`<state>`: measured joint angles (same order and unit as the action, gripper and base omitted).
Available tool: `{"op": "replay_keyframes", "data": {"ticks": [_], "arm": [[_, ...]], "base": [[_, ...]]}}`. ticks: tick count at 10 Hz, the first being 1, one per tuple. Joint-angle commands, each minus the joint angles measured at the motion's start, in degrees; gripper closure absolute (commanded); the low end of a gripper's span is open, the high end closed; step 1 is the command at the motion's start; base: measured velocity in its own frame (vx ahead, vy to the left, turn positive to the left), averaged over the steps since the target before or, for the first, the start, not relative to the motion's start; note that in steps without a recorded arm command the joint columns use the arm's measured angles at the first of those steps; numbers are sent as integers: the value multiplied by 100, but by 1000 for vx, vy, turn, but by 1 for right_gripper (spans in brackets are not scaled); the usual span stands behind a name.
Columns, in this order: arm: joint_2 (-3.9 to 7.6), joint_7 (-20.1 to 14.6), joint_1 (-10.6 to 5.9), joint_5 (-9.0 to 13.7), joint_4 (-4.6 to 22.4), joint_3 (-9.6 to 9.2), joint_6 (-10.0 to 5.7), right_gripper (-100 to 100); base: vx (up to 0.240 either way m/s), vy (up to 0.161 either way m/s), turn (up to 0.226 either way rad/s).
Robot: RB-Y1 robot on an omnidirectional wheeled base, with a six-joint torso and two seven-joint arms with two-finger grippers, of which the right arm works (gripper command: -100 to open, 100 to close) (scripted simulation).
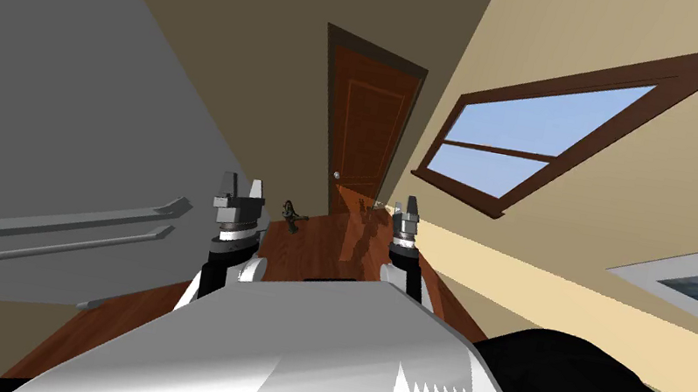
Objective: Pull the door open
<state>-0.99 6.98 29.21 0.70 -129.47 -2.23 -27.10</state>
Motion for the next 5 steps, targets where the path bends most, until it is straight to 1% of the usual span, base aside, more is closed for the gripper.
{"op": "replay_keyframes", "data": {"ticks": [1,4,5], "arm": [[99,191,-2,-55,165,7,-61,-100],[232,517,-6,-150,448,19,-165,-100],[274,633,-8,-184,549,23,-202,-100]], "base": [[76,37,78],[154,67,60],[178,40,54]]}}
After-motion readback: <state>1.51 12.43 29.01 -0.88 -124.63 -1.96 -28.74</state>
